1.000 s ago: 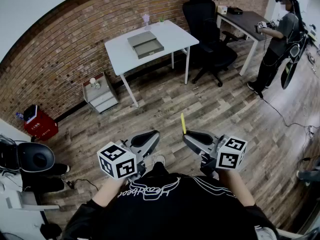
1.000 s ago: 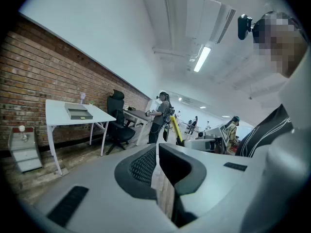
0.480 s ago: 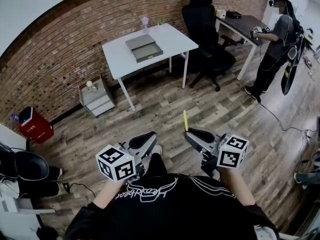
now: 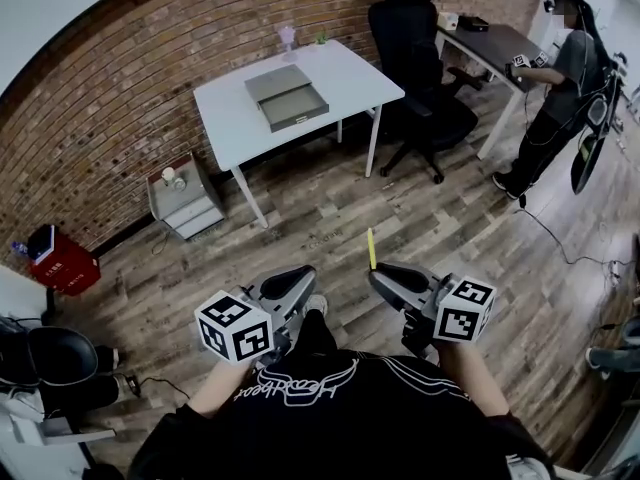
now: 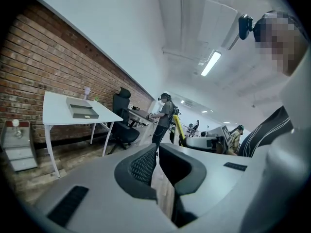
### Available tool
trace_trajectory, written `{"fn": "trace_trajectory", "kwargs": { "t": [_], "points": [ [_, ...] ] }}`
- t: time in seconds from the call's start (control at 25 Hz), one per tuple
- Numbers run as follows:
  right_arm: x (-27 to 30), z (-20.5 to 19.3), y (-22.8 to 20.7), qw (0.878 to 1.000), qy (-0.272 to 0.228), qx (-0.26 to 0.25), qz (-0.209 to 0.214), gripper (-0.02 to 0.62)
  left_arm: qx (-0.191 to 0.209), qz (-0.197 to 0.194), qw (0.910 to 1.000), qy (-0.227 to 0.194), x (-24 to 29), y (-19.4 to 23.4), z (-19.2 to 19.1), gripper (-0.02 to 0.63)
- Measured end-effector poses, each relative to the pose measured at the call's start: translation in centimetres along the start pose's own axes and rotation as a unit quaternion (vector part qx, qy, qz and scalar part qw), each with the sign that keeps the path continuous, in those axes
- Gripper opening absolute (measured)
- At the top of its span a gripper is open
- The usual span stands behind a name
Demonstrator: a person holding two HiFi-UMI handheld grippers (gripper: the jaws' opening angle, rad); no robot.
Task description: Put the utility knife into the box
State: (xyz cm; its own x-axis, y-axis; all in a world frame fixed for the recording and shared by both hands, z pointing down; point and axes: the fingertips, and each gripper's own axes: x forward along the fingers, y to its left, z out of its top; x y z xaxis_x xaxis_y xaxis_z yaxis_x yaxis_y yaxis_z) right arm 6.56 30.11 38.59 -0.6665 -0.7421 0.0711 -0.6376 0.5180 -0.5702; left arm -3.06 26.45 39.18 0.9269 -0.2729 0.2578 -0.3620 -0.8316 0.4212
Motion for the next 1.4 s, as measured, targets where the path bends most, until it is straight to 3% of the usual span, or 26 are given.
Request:
{"fn": "trace_trajectory", "kwargs": {
  "t": [0.44, 0.92, 1.4],
  "points": [
    [8.8, 4.9, -6.6, 0.999, 0.020, 0.023, -0.019, 0.066, -0.024, -0.016, 0.9995, 0.009, 3.9, 10.0, 6.1, 0.041],
    [20.4, 10.3, -12.3, 0.998, 0.055, 0.017, -0.006, 0.066, -0.048, 0.004, 0.9988, -0.011, 5.8, 22.2, 12.4, 0.041],
    [26.8, 14.2, -16.2, 0.999, 0.042, -0.001, -0.003, 0.066, -0.030, 0.008, 0.9994, -0.014, 7.3, 29.5, 16.7, 0.041]
  ]
}}
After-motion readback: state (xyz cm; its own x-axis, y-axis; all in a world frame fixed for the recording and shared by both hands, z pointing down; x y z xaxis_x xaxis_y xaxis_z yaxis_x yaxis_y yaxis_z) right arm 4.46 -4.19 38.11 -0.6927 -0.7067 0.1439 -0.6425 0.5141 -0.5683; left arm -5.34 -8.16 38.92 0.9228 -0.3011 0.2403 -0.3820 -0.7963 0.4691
